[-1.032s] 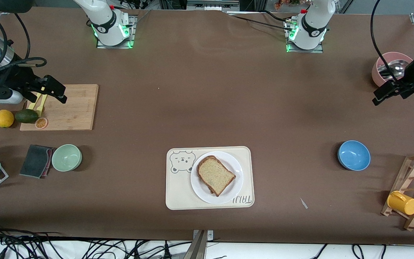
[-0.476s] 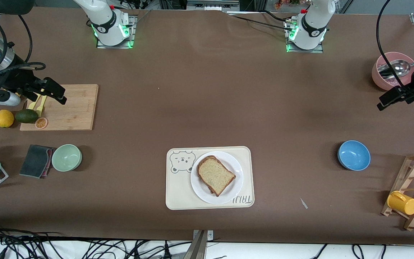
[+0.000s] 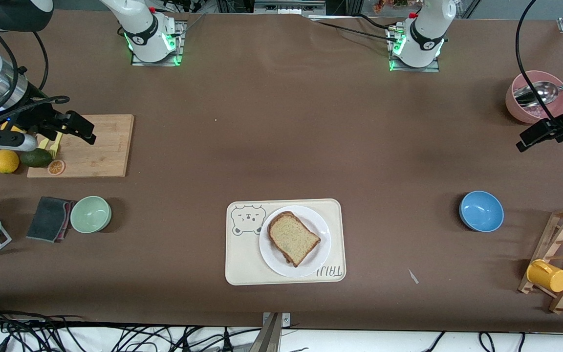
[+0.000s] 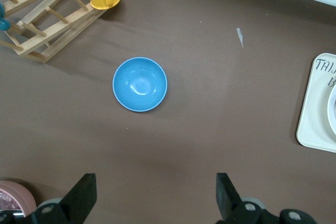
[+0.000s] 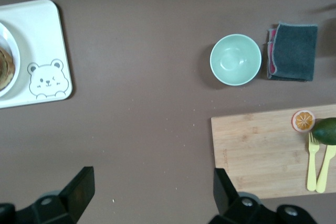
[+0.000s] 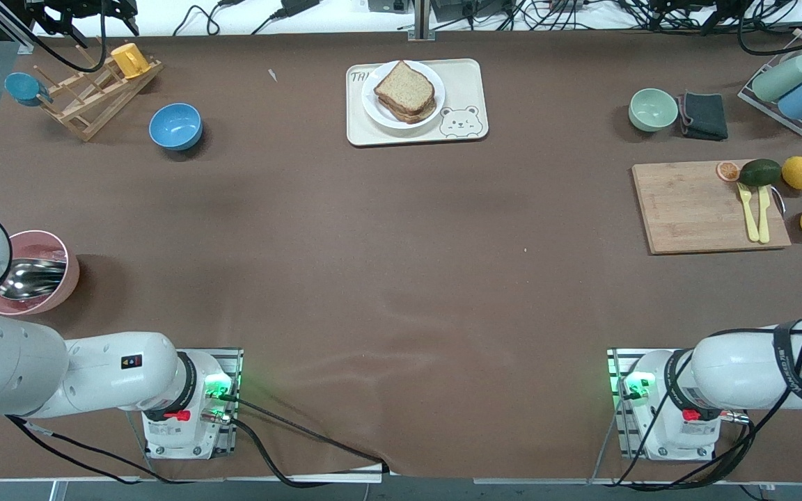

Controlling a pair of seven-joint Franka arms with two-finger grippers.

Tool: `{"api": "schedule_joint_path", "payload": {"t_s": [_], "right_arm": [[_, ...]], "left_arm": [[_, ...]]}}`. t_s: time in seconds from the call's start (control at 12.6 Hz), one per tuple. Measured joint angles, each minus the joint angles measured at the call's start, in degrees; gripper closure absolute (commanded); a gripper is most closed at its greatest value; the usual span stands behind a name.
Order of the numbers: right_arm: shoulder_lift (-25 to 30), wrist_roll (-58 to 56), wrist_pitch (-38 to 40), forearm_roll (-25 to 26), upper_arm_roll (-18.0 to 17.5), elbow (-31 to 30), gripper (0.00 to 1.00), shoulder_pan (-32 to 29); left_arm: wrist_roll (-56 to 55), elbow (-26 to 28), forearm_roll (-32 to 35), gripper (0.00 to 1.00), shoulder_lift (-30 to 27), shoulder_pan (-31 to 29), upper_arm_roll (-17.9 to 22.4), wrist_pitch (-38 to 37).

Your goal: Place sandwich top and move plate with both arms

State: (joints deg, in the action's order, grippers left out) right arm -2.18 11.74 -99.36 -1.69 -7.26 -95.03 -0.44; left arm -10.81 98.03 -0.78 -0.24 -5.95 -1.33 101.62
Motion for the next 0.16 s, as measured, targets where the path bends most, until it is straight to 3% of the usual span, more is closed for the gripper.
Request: {"api": "schedule_joint_path", "payload": {"t_s": [0.16], "right_arm": [[0.28, -1.77, 2.8, 0.0, -0.44, 0.39, 0.0, 0.04]], "left_arm": [[0.0, -0.49, 0.0, 0.0, 0.0, 1.94, 1.88, -0.62]]}}
